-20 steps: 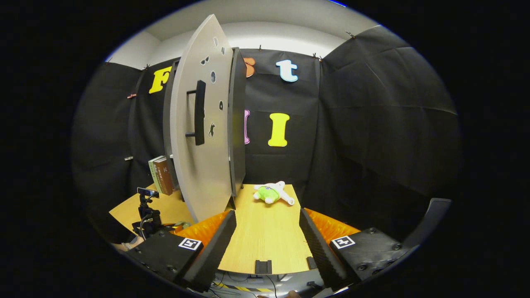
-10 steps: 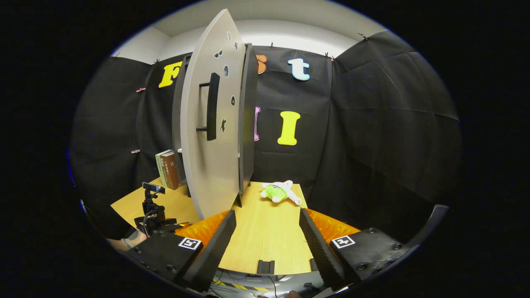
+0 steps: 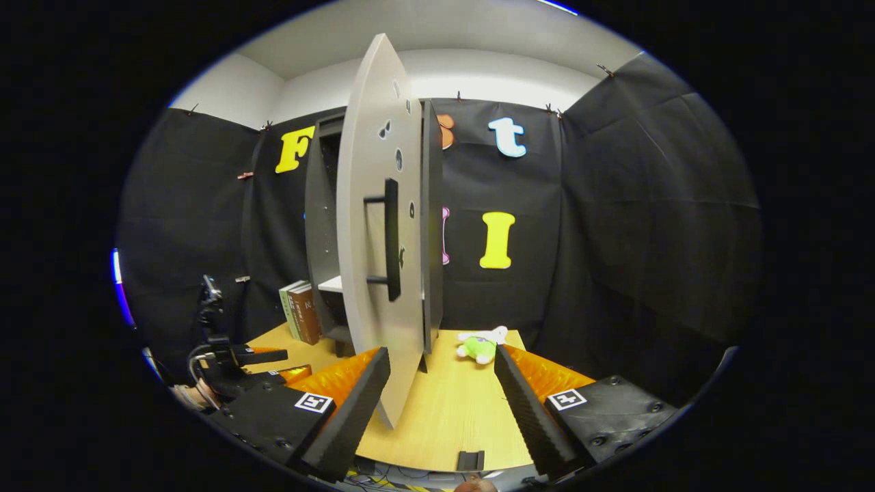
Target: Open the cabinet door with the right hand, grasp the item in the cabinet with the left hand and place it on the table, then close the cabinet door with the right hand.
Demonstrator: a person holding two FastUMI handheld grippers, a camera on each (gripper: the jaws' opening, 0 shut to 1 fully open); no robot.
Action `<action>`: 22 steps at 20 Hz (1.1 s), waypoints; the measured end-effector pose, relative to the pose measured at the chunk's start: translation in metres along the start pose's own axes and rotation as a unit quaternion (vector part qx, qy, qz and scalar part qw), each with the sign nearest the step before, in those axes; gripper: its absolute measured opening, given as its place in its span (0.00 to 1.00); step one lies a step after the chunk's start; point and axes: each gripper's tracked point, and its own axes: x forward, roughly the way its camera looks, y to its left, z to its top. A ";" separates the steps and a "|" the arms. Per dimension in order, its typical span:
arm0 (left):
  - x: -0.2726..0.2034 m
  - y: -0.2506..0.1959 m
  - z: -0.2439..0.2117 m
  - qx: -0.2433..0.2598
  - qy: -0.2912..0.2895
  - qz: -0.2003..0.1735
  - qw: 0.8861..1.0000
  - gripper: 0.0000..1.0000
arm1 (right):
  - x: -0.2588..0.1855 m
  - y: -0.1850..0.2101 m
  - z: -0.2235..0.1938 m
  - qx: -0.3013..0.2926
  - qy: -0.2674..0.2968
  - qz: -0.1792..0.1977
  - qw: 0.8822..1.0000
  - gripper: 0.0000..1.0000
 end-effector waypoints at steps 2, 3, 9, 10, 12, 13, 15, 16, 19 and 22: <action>-0.020 -0.003 0.031 -0.011 -0.017 -0.018 1.000 0.94 | 0.011 0.014 0.016 -0.006 -0.022 0.009 1.000 0.98; -0.029 -0.004 0.046 -0.018 -0.022 -0.028 0.999 0.95 | 0.016 0.019 0.020 -0.009 -0.029 0.014 0.999 0.98; -0.050 0.019 0.116 0.021 -0.037 -0.035 0.998 0.94 | 0.056 0.025 0.045 -0.021 -0.058 0.048 0.997 0.98; -0.047 0.019 0.126 0.015 -0.047 -0.026 0.998 0.94 | 0.065 0.021 0.051 -0.016 -0.064 0.053 0.996 0.98; -0.040 0.010 0.143 -0.034 -0.069 -0.030 0.997 0.95 | 0.082 0.023 0.057 -0.008 -0.066 0.084 0.994 0.98; -0.037 0.009 0.149 -0.056 -0.076 -0.028 0.995 0.95 | 0.089 0.025 0.060 -0.007 -0.067 0.102 0.992 0.98; -0.029 0.028 0.155 -0.057 -0.081 0.010 0.995 0.94 | 0.096 0.036 0.061 0.000 -0.068 0.145 0.987 0.98; -0.026 0.040 0.155 -0.049 -0.080 0.032 0.995 0.95 | 0.099 0.042 0.060 0.006 -0.065 0.162 0.985 0.98; -0.012 0.050 0.152 -0.058 -0.076 0.043 0.994 0.95 | 0.104 0.056 0.058 0.018 -0.061 0.194 0.979 0.95; -0.014 0.074 0.149 -0.063 -0.072 0.054 0.994 0.96 | 0.112 0.085 0.062 0.002 -0.066 0.203 0.977 0.95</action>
